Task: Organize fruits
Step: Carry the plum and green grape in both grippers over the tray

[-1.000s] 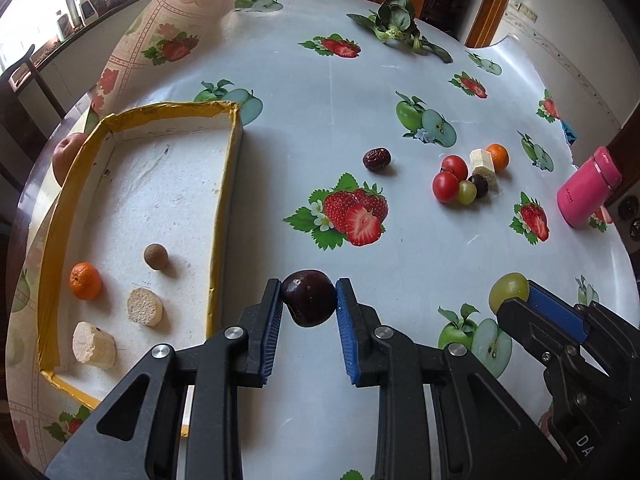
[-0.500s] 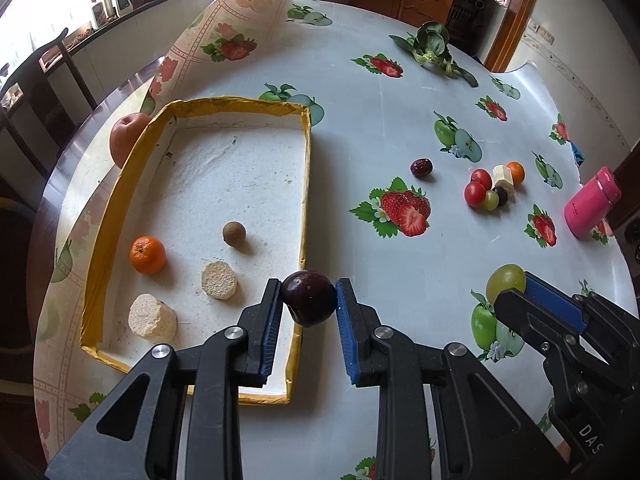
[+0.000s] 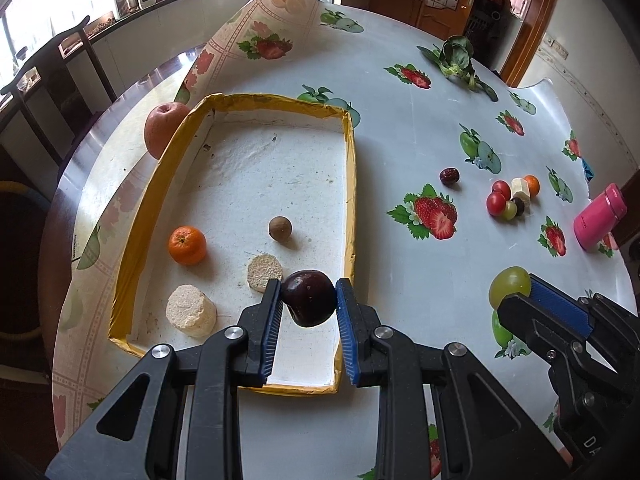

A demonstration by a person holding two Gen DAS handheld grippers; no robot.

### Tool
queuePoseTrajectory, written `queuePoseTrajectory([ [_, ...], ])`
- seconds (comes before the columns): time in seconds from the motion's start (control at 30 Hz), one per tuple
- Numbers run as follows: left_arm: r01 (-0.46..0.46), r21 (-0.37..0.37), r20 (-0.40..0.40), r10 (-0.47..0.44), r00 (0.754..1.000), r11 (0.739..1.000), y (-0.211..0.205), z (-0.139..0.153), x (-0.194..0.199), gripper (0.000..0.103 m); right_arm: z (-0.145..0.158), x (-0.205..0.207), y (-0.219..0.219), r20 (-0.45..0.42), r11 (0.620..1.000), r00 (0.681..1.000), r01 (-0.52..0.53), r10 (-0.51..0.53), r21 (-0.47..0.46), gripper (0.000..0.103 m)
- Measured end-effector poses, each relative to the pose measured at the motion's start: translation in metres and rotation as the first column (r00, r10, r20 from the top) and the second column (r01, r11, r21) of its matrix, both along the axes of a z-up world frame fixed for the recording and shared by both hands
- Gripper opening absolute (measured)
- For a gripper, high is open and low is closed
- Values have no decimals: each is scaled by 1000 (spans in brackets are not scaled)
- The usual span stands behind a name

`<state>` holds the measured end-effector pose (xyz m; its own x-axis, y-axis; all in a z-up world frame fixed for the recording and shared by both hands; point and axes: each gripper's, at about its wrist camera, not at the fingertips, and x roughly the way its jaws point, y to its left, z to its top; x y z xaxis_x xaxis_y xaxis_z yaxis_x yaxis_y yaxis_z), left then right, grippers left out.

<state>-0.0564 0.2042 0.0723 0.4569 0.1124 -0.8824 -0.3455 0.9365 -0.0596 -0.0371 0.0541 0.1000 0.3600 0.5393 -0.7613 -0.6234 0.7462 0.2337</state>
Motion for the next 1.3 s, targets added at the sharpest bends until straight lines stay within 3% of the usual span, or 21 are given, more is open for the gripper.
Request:
queuePoseTrajectory([
  [0.87,-94,-49,-25,93,995,994,61,-16,6,24,-11,17,66,-21,993,993,-113,113,16,22],
  [1.1,-141,-39,-25,140,990,989,102,-22,40,24,-21,49,115,-30,990,990,-139,140,19,22],
  [1.3,-170,-50,-80,165,983,984,122,-50,66,24,-50,87,159,-65,989,987,-149,147,-26,22],
])
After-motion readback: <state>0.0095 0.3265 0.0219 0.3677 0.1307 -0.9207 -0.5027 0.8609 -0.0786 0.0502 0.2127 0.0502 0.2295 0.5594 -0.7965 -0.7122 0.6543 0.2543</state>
